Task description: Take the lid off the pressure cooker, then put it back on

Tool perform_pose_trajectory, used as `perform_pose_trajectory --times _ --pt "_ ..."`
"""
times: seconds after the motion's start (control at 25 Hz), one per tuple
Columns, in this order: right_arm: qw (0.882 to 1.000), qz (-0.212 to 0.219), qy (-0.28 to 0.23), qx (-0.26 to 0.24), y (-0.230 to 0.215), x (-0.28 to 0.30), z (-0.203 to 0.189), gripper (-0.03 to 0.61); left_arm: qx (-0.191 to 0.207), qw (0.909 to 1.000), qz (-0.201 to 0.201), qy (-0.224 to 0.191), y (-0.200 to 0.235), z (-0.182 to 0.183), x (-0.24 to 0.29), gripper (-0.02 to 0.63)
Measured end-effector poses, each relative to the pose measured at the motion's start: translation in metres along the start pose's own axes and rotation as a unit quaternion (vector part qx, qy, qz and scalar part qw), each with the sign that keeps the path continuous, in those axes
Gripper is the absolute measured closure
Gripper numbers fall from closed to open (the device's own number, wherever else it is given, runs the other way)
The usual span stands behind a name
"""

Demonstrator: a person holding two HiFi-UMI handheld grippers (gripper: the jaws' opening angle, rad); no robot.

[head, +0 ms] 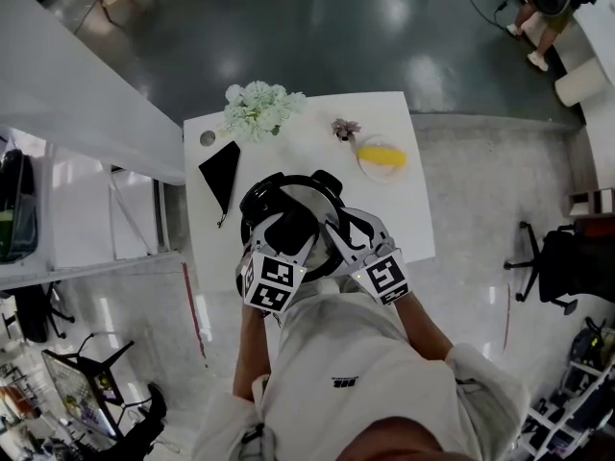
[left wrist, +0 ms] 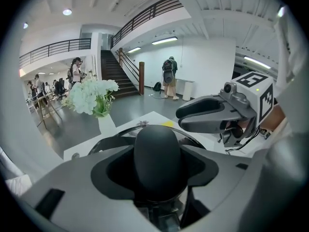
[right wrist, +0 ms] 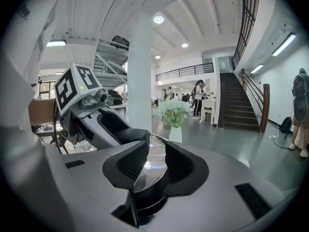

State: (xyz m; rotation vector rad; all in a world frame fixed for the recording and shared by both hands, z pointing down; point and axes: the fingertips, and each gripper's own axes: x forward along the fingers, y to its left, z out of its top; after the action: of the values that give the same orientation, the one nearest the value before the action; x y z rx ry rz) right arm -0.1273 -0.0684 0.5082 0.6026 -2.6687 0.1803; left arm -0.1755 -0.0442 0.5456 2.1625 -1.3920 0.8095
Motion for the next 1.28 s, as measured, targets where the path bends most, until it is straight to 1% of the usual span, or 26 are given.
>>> perform_pose_trajectory --times 0.24,0.72,0.96,1.28 --pt "1.0 -0.002 -0.002 0.002 -0.0001 -0.0025 -0.0001 0.471 -0.002 0.9999 -0.005 0.011 -0.0012 -0.0009 -0.0001 0.327" --pt "1.0 -0.005 -0.001 0.0 -0.0009 -0.0044 -0.0012 0.471 0.008 0.9998 -0.018 0.008 -0.0009 -0.0004 -0.0002 0.327" --pt "1.0 -0.009 0.001 0.001 -0.0041 -0.0045 -0.0035 0.471 0.041 0.9978 -0.052 0.009 -0.0034 -0.0008 0.0009 0.327" --pt "1.0 -0.006 0.005 0.002 -0.0034 0.0015 -0.0042 0.471 0.064 0.9948 -0.078 0.009 -0.0045 -0.0002 0.0012 0.327"
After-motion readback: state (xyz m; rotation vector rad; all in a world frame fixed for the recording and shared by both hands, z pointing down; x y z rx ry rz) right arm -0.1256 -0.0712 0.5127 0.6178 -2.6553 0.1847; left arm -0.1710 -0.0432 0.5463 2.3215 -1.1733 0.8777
